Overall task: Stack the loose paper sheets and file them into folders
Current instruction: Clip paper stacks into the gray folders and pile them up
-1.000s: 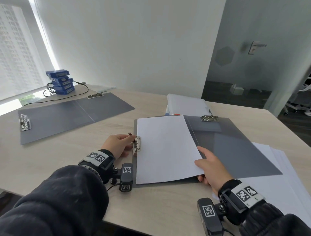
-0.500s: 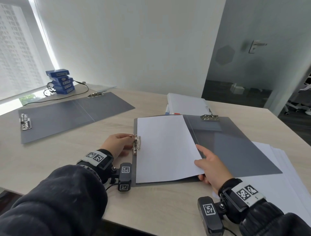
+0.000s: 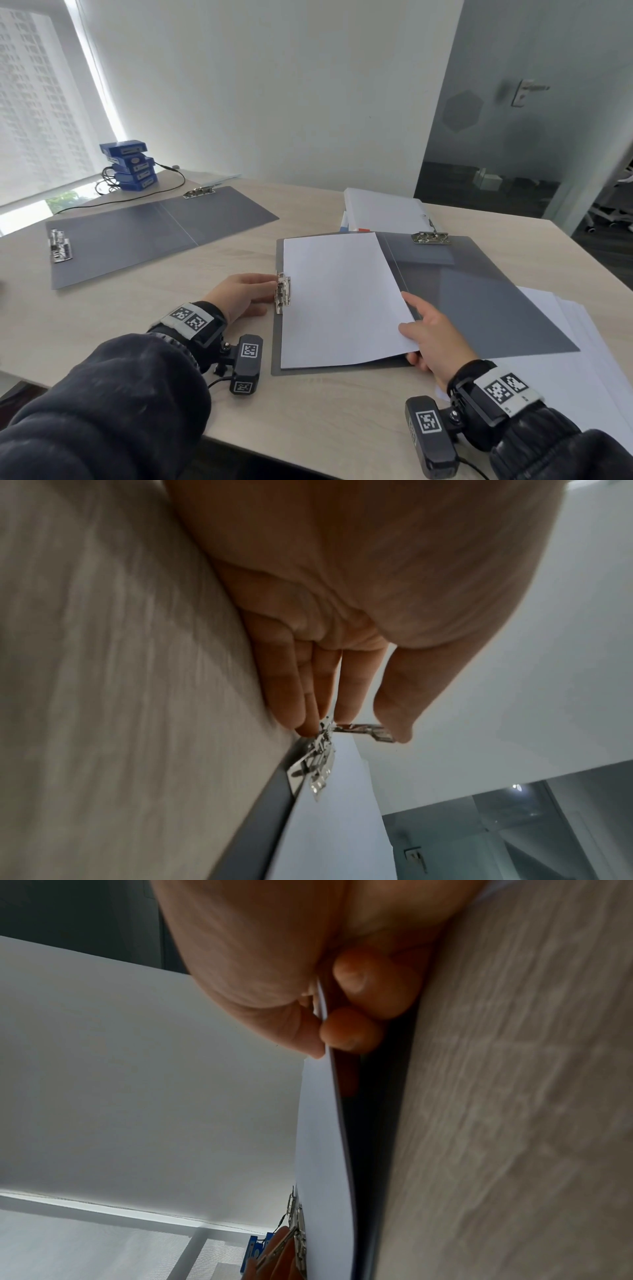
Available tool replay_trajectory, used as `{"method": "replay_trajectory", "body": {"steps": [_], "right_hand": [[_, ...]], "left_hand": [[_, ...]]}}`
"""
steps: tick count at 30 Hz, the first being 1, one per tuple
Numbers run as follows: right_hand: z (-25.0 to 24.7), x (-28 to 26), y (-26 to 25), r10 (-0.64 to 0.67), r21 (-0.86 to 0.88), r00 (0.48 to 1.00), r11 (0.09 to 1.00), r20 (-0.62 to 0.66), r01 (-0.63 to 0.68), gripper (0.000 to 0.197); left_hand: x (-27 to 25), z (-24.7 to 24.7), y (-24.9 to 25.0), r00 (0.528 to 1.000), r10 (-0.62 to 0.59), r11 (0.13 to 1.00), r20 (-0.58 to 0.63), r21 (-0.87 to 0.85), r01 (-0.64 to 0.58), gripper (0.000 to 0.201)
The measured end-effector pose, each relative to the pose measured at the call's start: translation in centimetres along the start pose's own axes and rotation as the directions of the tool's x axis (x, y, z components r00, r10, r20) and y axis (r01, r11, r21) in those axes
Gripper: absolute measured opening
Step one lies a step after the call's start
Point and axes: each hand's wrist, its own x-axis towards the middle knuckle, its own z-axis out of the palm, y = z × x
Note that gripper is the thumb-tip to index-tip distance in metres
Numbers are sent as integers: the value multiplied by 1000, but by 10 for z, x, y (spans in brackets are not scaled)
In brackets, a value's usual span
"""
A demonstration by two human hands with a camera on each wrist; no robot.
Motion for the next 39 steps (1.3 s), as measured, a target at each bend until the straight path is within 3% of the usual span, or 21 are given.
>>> {"method": "replay_trajectory", "body": {"steps": [4,8,12,15,20,22,24,28,33,39], "right_hand": [[0,1,1,-3,-13,1000,1000,3,3,57],[-1,4,2,12,-7,1000,1000,4,-12,58],[-2,6,3,18,-4,1000,1000,10,-18,59],[-2,8,2,17,2,1000,1000,9,-17,60],[-3,11,6,26,-19,1000,999,8,-26,60],[-4,12,7,28,-26,1000,999,8,-28,61],[-4,12,7,26,-26,1000,999,13,-26,60],[-5,12,8,21,-27,1000,999,18,-21,59],[-5,12,8,15,-15,1000,1000,16,-14,59],[-5,9,8,9,-2,1000,1000,18,-9,58]], "left_hand": [[2,3,6,999,-18,994,-38,110,22,33],[5,10,14,996,-63,978,-62,195,74,29],[5,14,13,995,-96,987,-30,124,99,37],[-1,20,13,999,-37,998,-1,60,37,33],[-3,26,7,1000,-12,995,-12,-104,11,56],[-2,24,4,999,-30,988,-17,-154,27,54],[-1,24,1,1000,-18,995,0,-97,18,43],[0,24,-7,999,33,999,6,-1,-33,57],[2,20,-10,999,45,999,20,16,-45,48],[5,22,-9,1000,13,1000,-18,28,-12,50]]}}
